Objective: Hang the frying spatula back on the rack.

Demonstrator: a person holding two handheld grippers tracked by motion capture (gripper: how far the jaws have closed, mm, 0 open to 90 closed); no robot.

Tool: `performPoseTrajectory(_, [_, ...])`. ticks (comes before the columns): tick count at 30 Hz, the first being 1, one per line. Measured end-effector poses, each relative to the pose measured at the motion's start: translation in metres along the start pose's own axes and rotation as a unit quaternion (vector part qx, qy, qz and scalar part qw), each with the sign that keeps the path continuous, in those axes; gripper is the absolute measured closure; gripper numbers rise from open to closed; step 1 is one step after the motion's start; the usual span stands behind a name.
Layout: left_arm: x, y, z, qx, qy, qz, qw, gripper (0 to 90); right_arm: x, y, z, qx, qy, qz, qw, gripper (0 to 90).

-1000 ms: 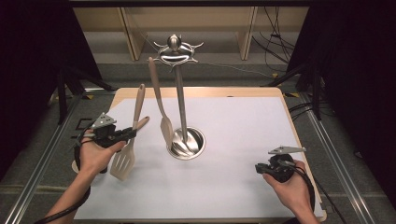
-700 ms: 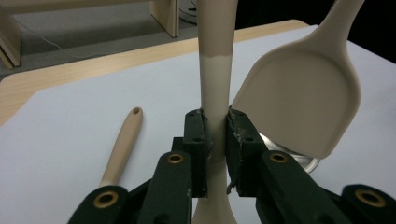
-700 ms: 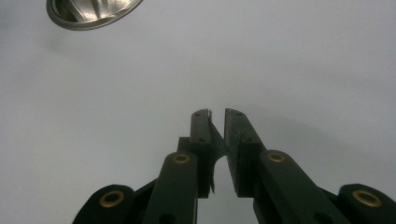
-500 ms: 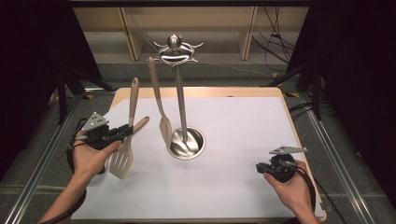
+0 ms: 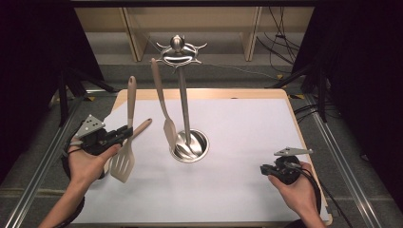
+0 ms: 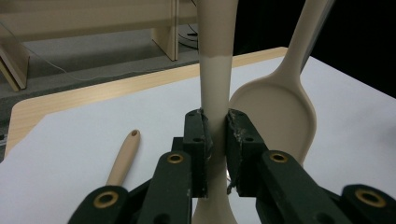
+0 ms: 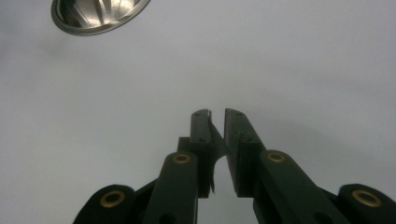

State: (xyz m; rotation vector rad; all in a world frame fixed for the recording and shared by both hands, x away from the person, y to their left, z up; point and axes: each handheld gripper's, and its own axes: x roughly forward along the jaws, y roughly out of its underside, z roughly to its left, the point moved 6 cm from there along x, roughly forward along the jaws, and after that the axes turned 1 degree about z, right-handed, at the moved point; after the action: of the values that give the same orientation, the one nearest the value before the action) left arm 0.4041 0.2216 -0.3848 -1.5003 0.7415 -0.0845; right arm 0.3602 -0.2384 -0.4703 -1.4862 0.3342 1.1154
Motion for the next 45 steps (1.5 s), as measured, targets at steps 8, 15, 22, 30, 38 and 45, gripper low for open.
performPoseTrajectory(8, [-0.008,-0.008,-0.008,0.007,-0.002,-0.026,0.9996,78.5,0.000,0.000,-0.002,0.002,0.006,-0.003,1.0000,82.1])
performPoseTrajectory(15, [-0.017,-0.013,-0.015,0.019,-0.003,-0.037,0.9991,78.5,0.001,-0.002,-0.001,-0.005,0.003,-0.007,1.0000,82.1])
performPoseTrajectory(22, [-0.024,-0.015,-0.023,0.023,-0.001,-0.052,0.9983,78.5,-0.001,-0.002,0.000,-0.011,0.004,-0.010,0.9999,82.1])
performPoseTrajectory(30, [-0.032,-0.020,-0.040,0.033,0.010,-0.065,0.9973,78.5,-0.001,-0.004,0.003,-0.007,0.003,-0.008,0.9999,82.1])
performPoseTrajectory(38, [-0.033,-0.024,-0.057,0.042,0.023,-0.076,0.9960,78.5,0.000,-0.004,0.001,-0.016,0.006,-0.014,0.9998,82.1])
performPoseTrajectory(45, [-0.031,-0.027,-0.070,0.046,0.035,-0.083,0.9949,78.4,0.000,-0.004,0.001,-0.018,0.006,-0.014,0.9997,82.2])
